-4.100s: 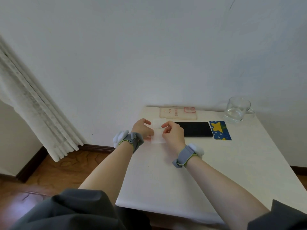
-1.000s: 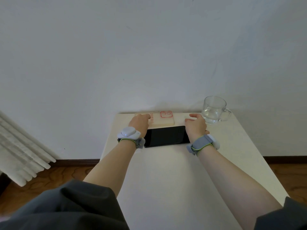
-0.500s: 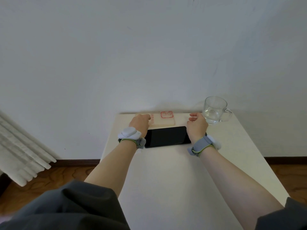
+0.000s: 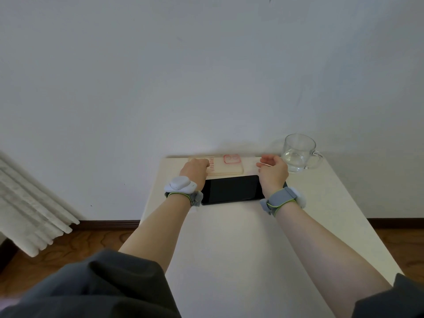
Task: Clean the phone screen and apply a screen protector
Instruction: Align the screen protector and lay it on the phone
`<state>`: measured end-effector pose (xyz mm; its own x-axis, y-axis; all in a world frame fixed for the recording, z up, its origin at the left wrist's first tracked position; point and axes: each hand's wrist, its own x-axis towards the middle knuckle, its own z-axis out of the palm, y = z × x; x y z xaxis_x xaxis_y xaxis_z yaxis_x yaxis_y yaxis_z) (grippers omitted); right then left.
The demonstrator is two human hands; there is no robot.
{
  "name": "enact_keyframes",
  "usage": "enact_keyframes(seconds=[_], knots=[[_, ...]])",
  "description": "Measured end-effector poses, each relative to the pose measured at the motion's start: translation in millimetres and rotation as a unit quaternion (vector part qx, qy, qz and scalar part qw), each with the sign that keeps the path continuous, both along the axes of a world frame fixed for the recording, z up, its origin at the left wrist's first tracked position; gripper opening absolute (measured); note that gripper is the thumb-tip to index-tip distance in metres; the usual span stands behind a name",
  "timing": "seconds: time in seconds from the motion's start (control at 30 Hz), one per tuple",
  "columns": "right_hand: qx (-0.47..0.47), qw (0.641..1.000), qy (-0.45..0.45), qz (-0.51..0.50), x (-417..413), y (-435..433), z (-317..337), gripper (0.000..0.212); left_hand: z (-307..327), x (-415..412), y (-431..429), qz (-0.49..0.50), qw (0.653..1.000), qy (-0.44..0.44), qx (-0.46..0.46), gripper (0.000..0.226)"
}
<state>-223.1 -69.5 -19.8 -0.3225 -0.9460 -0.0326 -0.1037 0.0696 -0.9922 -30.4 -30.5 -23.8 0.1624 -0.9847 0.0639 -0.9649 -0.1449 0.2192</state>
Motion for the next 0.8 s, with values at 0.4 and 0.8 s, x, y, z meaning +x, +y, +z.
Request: enact_keyframes(seconds=[0.4,0.8], knots=[[-0.035,0.999,-0.028,0.019,-2.7,3.4,0.9,0.021,0.0,1.1,1.2,-0.004,1.0,0.002,0.001,0.028],[-0.083,0.987,0.122,0.065,-5.5,-2.3,-2.6,0.018,3.9,-0.6,4.2,-0.003,1.0,0.004,0.002,0.028]])
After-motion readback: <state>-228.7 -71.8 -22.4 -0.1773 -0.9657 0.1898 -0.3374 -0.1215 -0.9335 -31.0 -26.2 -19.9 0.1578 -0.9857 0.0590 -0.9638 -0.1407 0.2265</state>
